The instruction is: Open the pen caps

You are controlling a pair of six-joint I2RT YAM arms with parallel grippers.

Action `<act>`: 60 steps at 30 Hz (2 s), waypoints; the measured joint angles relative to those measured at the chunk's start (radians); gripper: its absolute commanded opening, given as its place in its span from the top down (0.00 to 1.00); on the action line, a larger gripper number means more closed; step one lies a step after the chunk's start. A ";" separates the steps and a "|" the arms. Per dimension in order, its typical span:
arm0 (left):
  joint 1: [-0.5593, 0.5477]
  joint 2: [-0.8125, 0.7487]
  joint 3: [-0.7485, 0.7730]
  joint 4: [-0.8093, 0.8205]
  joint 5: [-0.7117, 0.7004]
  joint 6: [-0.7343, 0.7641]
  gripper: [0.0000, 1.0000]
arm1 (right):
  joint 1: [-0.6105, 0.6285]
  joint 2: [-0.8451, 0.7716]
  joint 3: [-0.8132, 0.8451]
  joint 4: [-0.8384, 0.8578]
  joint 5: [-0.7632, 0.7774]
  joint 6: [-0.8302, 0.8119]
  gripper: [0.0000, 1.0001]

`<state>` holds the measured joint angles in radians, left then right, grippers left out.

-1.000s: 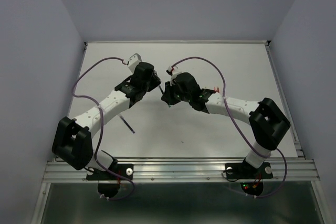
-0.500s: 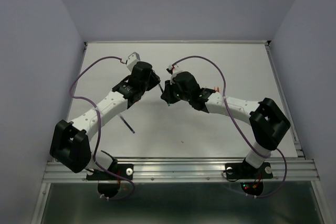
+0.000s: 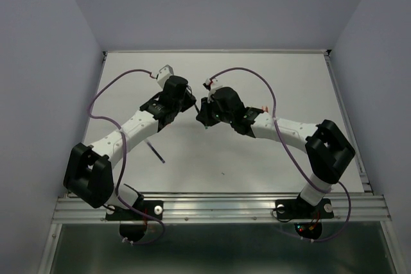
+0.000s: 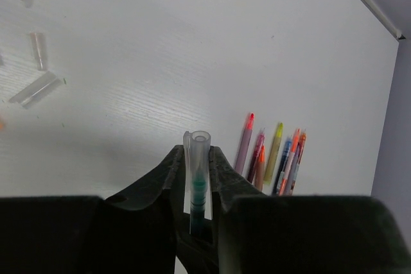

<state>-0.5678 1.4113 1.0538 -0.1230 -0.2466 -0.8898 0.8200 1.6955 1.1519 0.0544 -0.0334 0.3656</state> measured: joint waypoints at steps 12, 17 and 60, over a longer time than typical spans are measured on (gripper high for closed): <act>0.003 0.000 0.000 0.014 -0.007 0.014 1.00 | 0.000 -0.003 -0.005 0.011 -0.053 -0.003 0.99; 0.067 0.023 0.042 0.029 -0.031 0.040 1.00 | -0.006 -0.069 -0.098 0.010 -0.196 -0.035 0.99; 0.222 0.130 -0.194 -0.107 -0.042 0.072 0.76 | -0.277 0.001 -0.177 -0.262 0.374 -0.049 0.58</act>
<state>-0.3454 1.5410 0.8597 -0.2302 -0.2882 -0.8173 0.5430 1.6962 0.9745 -0.2081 0.3405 0.3168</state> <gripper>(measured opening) 0.255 0.358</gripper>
